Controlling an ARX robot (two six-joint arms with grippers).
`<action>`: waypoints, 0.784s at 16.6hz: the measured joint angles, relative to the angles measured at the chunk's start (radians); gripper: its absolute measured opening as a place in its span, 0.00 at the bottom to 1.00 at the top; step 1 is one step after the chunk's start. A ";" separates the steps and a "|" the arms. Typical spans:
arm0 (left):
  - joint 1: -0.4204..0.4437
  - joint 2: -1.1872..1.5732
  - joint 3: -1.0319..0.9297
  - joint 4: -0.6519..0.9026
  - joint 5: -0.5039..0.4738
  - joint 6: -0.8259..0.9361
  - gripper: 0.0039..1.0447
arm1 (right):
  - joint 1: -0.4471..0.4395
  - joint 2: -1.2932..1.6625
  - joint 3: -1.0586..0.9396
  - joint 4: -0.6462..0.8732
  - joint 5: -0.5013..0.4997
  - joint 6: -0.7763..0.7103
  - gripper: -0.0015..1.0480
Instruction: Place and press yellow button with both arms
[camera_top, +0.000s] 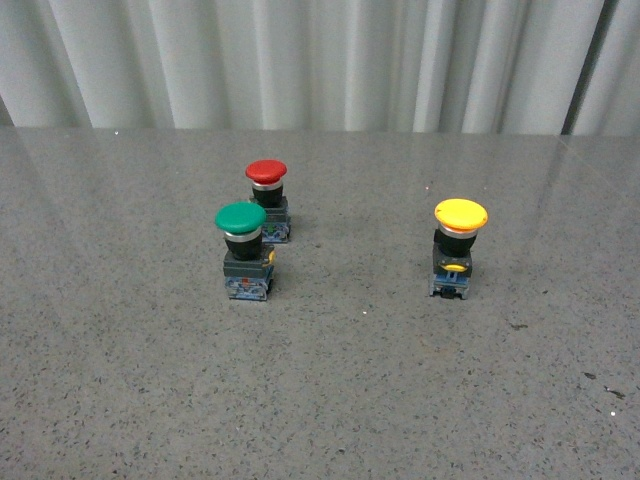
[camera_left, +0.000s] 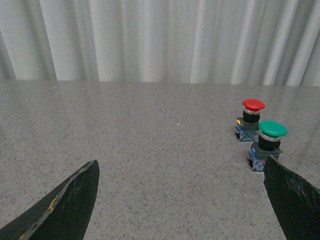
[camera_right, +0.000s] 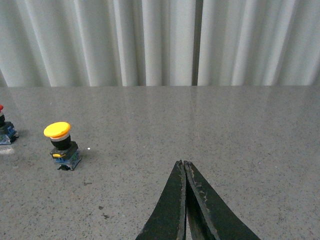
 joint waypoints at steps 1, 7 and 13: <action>0.000 0.000 0.000 0.000 0.000 0.000 0.94 | 0.000 -0.042 -0.039 -0.002 0.000 -0.002 0.02; 0.000 0.000 0.000 0.000 0.000 0.000 0.94 | 0.000 -0.043 -0.040 0.003 0.000 -0.002 0.58; 0.000 0.000 0.000 0.000 0.000 0.000 0.94 | 0.000 -0.043 -0.040 0.002 0.000 -0.002 0.84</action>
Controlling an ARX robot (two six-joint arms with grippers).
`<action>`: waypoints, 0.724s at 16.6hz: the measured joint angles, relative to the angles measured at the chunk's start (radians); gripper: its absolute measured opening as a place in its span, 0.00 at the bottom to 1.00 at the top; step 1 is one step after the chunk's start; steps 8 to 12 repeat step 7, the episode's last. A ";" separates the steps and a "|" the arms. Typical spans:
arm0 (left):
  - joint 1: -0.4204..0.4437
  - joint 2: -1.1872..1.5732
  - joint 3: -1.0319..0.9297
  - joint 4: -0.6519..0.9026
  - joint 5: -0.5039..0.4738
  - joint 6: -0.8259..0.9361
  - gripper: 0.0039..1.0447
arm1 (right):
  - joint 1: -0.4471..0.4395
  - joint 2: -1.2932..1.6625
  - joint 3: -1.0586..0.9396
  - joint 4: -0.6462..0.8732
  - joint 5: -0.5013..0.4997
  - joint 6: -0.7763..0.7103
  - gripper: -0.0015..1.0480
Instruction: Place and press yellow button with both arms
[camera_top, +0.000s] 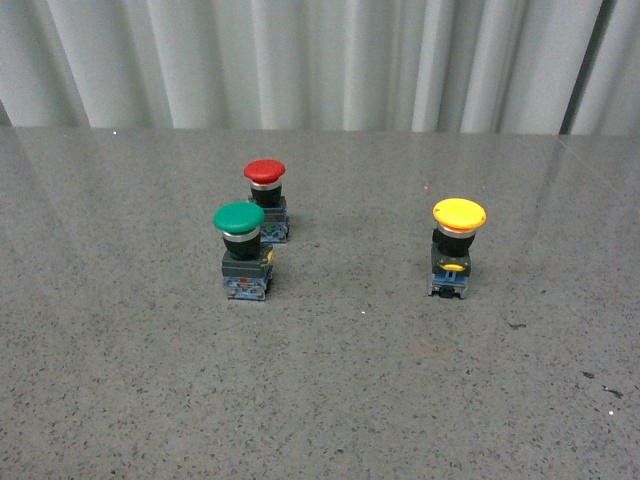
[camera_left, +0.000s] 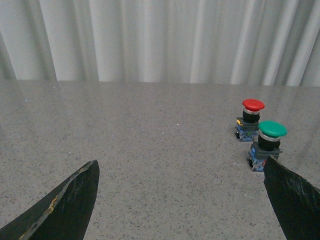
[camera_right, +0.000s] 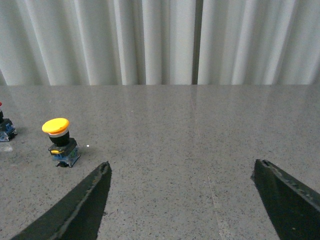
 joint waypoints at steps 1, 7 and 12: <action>0.000 0.000 0.000 0.000 0.000 0.000 0.94 | 0.000 0.000 0.000 0.000 0.000 0.000 0.86; 0.000 0.000 0.000 0.000 0.000 0.000 0.94 | 0.000 0.000 0.000 0.000 0.000 0.000 0.94; 0.000 0.000 0.000 0.000 0.000 0.000 0.94 | 0.000 0.000 0.000 0.000 0.000 0.000 0.94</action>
